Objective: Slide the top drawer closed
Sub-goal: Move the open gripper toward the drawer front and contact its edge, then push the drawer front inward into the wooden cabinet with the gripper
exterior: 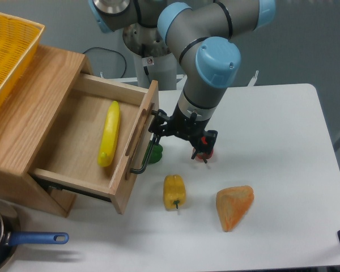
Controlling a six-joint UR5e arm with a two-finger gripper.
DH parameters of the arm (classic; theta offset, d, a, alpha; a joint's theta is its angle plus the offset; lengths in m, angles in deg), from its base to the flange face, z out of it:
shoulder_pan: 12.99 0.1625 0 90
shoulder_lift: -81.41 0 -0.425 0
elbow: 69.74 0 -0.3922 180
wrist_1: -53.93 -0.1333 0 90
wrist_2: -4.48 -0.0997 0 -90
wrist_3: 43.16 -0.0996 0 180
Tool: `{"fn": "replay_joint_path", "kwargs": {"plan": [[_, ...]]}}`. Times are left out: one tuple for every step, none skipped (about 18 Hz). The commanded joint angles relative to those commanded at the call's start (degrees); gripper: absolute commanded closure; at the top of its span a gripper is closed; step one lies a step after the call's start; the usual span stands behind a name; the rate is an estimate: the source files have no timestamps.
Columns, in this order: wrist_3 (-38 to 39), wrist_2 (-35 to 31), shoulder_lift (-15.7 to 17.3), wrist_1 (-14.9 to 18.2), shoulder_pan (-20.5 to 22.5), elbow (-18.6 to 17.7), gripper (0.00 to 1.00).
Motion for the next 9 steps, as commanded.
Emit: {"fn": "replay_joint_path", "kwargs": {"plan": [[0.17,-0.09,0.00,0.00,-0.18,0.00,0.00],[0.44,0.00,0.00,0.00,-0.27,0.00,0.00],[0.44,0.00,0.09,0.00,-0.27,0.00,0.00],[0.44,0.00,0.18,0.00,-0.35,0.00,0.00],[0.53,0.00,0.18,0.09,-0.62,0.00,0.00],[0.62,0.00,0.18,0.09,-0.88,0.00,0.00],[0.62,0.00,0.26,0.09,-0.97,-0.09,0.00],[0.62,0.00,0.35,0.09,-1.32,-0.09,0.00],[0.62,0.00,0.44,0.44,-1.32,-0.09,0.00]]}}
